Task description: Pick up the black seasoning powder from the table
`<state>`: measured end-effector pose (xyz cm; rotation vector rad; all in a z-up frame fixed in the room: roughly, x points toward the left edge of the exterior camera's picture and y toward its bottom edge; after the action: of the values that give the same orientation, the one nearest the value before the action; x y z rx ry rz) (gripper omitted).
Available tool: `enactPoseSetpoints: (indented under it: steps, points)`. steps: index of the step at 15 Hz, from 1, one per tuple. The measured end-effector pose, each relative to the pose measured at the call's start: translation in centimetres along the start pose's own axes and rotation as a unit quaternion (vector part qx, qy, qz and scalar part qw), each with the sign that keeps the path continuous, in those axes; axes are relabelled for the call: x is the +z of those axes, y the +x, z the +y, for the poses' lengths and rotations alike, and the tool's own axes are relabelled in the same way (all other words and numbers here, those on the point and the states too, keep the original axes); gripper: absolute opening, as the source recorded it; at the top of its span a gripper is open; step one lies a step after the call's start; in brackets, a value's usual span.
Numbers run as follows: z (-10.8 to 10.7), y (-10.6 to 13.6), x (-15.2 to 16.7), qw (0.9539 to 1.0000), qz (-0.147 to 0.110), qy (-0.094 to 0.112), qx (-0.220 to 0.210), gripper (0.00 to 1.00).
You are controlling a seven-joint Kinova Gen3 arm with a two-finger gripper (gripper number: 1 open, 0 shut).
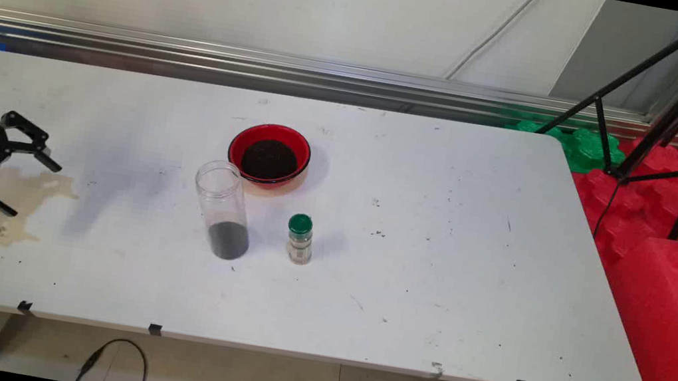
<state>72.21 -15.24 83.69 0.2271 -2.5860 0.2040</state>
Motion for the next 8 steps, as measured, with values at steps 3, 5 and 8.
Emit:
enactPoseSetpoints:
  steps: [3, 5, 8]
  points:
    - [-0.7, 0.7, 0.4, 0.9997, 0.014, 0.007, -0.016, 1.00]
    - [-1.2, 1.2, 0.8, 0.9992, 0.025, 0.012, -0.027, 1.00]
    - [-2.2, 2.1, 1.5, 0.9980, 0.043, 0.019, -0.043, 1.00]
